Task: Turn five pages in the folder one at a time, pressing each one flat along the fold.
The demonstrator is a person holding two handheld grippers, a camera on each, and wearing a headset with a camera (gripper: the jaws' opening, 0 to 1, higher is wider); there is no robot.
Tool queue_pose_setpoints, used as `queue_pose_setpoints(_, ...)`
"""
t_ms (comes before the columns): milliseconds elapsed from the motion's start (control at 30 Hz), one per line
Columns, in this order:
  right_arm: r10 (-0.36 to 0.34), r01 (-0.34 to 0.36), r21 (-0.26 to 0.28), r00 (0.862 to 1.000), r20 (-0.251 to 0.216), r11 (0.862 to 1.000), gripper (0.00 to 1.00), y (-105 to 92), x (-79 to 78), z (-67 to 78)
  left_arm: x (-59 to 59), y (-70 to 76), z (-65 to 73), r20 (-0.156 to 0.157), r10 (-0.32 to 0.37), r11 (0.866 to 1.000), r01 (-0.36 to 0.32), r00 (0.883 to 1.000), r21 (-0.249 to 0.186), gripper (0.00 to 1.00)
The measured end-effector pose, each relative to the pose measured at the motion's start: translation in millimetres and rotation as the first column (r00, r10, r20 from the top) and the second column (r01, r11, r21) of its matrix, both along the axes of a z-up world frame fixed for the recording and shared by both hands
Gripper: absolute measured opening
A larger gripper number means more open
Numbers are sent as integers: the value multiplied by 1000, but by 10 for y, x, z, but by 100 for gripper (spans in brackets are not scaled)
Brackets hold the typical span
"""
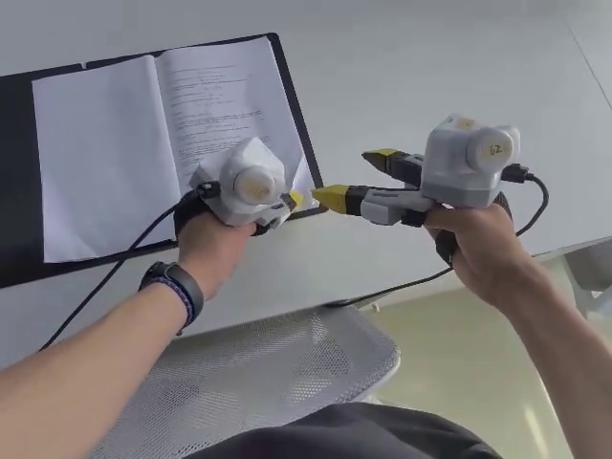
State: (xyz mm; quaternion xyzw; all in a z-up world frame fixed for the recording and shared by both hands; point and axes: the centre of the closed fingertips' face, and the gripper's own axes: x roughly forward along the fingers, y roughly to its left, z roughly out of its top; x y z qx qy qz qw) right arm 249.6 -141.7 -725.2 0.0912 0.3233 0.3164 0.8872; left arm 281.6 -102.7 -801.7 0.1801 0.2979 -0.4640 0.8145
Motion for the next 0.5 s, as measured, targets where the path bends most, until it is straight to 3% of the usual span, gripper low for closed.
queue_pose_setpoints(133,-11,11,6,1000,1,1000,66,-11,-6,2,25,14,-2,15,-3,1000,3,1000,0,24)
queue_pose_setpoints(200,-20,20,15,1000,0,1000,66,-9,-9,5,36,16,-5,28,-10,1000,10,1000,4,15)
queue_pose_setpoints(300,-27,27,22,1000,-1,999,65,-7,-13,2,18,-7,-8,43,-27,1000,27,999,6,9)
queue_pose_setpoints(500,-27,27,27,1000,-4,999,65,5,-5,-12,24,4,-10,32,-21,1000,22,999,-5,6)
